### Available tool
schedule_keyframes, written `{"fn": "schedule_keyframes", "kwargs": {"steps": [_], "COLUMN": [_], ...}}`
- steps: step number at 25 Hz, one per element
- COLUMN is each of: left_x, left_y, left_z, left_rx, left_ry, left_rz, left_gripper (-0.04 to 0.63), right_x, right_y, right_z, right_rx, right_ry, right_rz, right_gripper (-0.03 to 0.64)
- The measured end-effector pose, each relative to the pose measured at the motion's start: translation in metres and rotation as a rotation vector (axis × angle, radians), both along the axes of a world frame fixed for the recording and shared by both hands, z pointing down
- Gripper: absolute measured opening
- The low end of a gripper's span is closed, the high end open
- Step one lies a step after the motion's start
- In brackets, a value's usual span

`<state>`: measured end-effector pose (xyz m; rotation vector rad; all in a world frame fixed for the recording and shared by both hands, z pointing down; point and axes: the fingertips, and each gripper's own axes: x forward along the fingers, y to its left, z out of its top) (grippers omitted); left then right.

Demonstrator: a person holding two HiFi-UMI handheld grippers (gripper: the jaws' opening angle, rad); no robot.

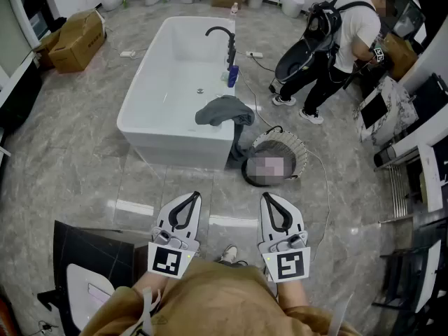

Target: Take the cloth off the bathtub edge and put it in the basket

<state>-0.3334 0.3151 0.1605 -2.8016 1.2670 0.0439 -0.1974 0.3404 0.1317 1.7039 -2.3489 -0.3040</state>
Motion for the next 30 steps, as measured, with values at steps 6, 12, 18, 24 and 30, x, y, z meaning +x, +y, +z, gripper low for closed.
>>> {"fn": "schedule_keyframes", "kwargs": {"steps": [6, 12, 18, 24, 30], "left_x": [0.013, 0.028, 0.051, 0.066, 0.070], "left_y": [0.010, 0.015, 0.016, 0.016, 0.009], "left_z": [-0.003, -0.001, 0.000, -0.003, 0.002], "left_rx": [0.003, -0.007, -0.002, 0.015, -0.001], "left_ry": [0.003, 0.002, -0.010, -0.019, -0.035], "left_rz": [-0.036, -0.078, -0.114, -0.156, -0.160], "left_gripper": [0.008, 0.008, 0.008, 0.008, 0.008], "right_x": [0.017, 0.035, 0.063, 0.083, 0.089], "right_y": [0.004, 0.001, -0.003, -0.008, -0.017], "right_z": [-0.005, -0.002, 0.005, 0.018, 0.020], "right_rx": [0.017, 0.003, 0.002, -0.009, -0.001], "right_ry": [-0.007, -0.038, -0.035, -0.053, -0.049], "right_rz": [-0.027, -0.060, -0.080, -0.102, -0.112], "right_gripper": [0.005, 0.005, 0.005, 0.005, 0.005]}}
